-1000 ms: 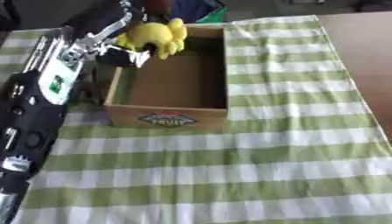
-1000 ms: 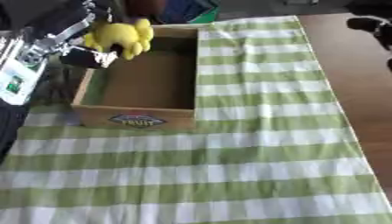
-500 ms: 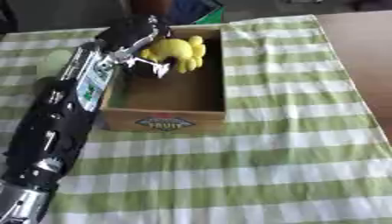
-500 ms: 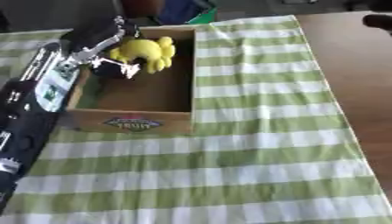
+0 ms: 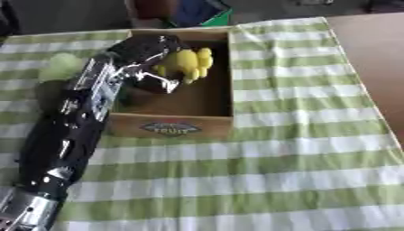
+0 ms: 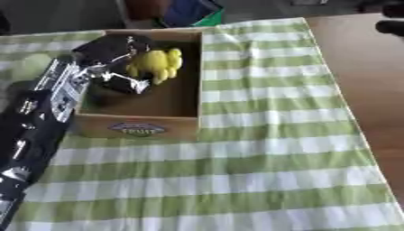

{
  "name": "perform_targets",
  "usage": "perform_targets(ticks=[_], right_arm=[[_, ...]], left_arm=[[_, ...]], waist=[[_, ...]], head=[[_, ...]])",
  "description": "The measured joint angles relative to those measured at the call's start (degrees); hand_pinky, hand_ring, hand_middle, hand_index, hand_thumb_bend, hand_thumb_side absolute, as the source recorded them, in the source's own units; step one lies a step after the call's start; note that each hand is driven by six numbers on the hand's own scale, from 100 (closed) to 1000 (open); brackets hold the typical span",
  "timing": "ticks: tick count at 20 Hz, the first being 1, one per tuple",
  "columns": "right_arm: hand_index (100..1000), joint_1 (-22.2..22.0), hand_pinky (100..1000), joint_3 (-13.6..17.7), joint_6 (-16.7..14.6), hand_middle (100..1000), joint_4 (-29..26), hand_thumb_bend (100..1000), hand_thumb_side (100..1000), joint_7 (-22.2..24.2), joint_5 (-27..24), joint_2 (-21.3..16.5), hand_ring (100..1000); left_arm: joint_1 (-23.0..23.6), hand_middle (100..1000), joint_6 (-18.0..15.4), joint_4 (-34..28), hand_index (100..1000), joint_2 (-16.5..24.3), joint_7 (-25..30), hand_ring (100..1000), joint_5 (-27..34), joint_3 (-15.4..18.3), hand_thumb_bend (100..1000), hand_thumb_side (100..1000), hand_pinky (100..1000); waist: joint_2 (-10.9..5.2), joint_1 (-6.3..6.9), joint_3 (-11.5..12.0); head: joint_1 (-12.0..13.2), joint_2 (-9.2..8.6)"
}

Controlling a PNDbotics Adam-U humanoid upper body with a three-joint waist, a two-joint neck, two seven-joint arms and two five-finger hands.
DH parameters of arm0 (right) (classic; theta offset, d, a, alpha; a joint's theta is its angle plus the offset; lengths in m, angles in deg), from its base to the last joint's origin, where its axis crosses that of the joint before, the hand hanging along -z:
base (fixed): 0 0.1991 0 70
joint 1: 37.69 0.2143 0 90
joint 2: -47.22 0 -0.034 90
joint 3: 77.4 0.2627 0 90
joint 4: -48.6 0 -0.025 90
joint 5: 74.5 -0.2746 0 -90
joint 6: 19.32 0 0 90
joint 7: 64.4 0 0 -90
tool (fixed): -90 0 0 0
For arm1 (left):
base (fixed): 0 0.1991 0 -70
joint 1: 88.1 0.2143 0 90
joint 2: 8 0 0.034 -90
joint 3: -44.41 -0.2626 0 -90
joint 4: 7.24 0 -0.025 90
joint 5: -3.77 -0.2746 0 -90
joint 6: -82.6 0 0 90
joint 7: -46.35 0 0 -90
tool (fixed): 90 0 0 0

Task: Pick up objects on the table and place them in the box.

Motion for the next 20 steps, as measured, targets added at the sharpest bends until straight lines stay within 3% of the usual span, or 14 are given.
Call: perform_targets(ticks=[6,10,15,20], right_arm=[[845,-0.2,764,0.0,0.0,701,0.0,100,1000,0.0,0.0,0.0,764],[845,-0.3,764,0.0,0.0,701,0.0,100,1000,0.0,0.0,0.0,764],[844,-0.6,765,0.0,0.0,700,0.0,100,1000,0.0,0.1,0.0,764],[844,-1.5,765,0.3,0.2,698,0.0,100,1000,-0.2,0.2,0.0,764]], left_arm=[[0.0,906,2.1,-1.0,1000,0.0,-3.6,934,-2.9,0.2,566,884,724],[0.0,896,2.2,-1.0,990,0.0,-4.4,928,-2.9,0.2,500,877,719],[0.1,839,2.9,-2.0,957,0.0,-5.1,911,-1.2,0.9,339,845,704],[1.4,813,4.5,-6.8,950,1.8,-5.0,903,2.3,2.8,328,814,698]], waist=[[-0.07,-0.04,0.0],[-0.07,-0.16,0.0],[-0.08,-0.16,0.1],[-0.71,-0.14,1.4]], head=[[0.0,0.01],[0.0,0.01],[-0.1,0.03],[-1.2,0.79]])
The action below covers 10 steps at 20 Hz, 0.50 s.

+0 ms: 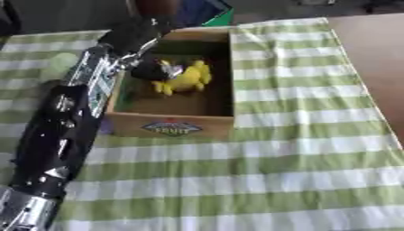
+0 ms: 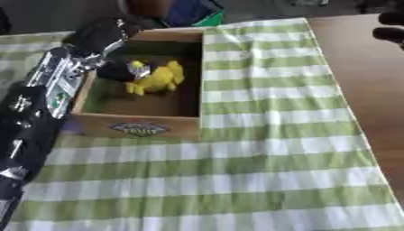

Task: Pick up objects on the table and place them in the box.

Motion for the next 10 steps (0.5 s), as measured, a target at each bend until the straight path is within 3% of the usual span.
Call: perform_targets(ticks=[4,10], right_arm=[[844,-1.0,765,0.2,0.2,699,0.0,100,1000,-0.2,0.2,0.0,764],[843,-1.5,765,0.4,0.1,699,0.0,100,1000,-0.6,0.5,-0.2,764]], left_arm=[[1.9,833,0.3,-2.7,962,4.1,2.2,906,3.2,1.1,344,815,701],[3.3,857,-0.7,-0.6,965,11.7,6.8,919,8.0,3.2,359,809,711]], waist=[[-0.66,0.15,1.6],[-1.17,0.17,2.6]], head=[[-1.9,1.31],[-3.7,2.71]])
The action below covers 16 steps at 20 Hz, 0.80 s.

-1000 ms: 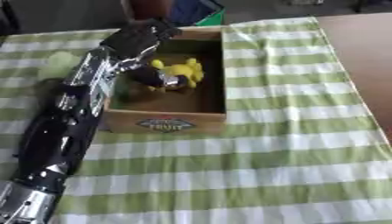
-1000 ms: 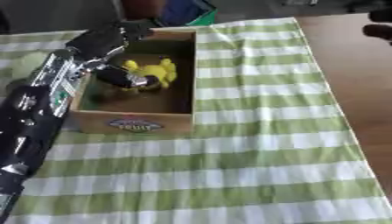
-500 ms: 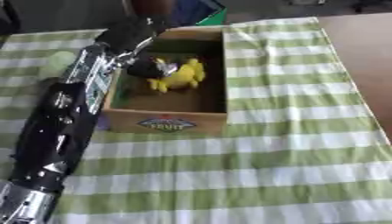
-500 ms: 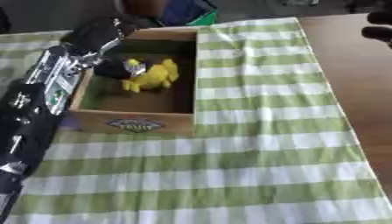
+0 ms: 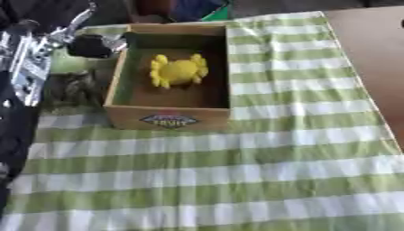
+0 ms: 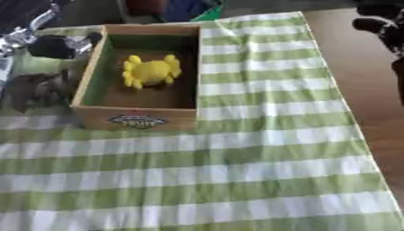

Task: Pick up objects on the table and place them in the box.

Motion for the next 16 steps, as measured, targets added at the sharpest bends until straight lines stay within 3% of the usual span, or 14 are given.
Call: perform_targets(ticks=[8,16], right_arm=[[843,-0.5,765,0.0,0.0,698,0.0,100,1000,-0.1,0.1,-0.4,765],[842,-1.0,766,0.2,0.3,697,0.0,100,1000,-0.3,1.0,-0.4,765]], left_arm=[[2.5,880,-1.1,5.2,975,6.4,3.2,935,2.8,1.3,425,782,728],[4.6,876,-6.9,9.5,967,8.8,7.6,930,3.0,1.3,511,767,736]], waist=[[-0.31,-0.18,0.9],[-0.31,-0.16,1.1]], head=[[-0.6,0.06],[-0.8,0.05]])
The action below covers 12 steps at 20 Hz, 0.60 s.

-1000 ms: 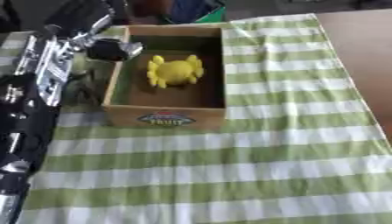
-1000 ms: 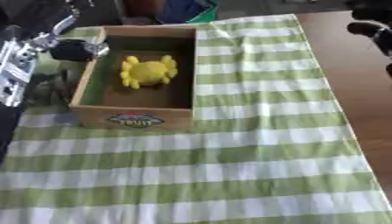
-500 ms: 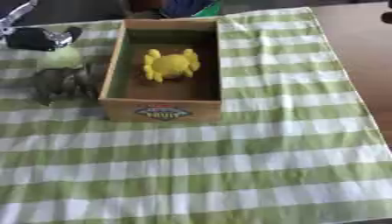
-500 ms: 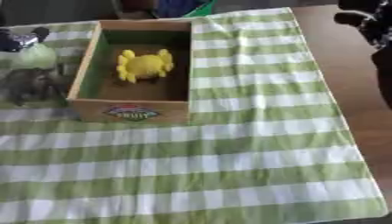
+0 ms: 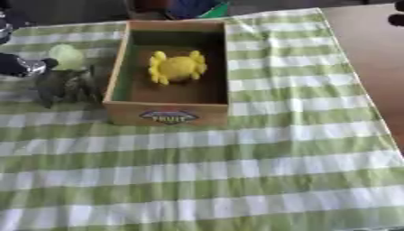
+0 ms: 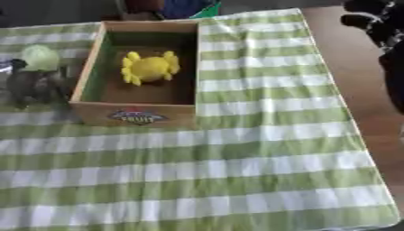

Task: Pick up objects on the table and place them in the box.

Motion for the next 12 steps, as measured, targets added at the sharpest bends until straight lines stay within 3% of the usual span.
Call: perform_targets(ticks=[5,12], right_arm=[[840,0.0,766,0.1,0.2,697,0.0,100,1000,0.1,0.1,0.0,765],[836,0.0,767,0.1,0.3,695,0.0,100,1000,0.2,0.4,0.0,765]], left_arm=[[0.4,828,-3.5,1.9,978,1.2,3.2,904,0.4,0.0,494,734,719],[0.1,875,-5.5,3.3,1000,1.2,4.9,917,0.8,0.3,523,709,724]], waist=[[0.00,0.03,0.0],[0.16,0.02,-0.4]], head=[[0.0,-0.01],[0.3,-0.07]])
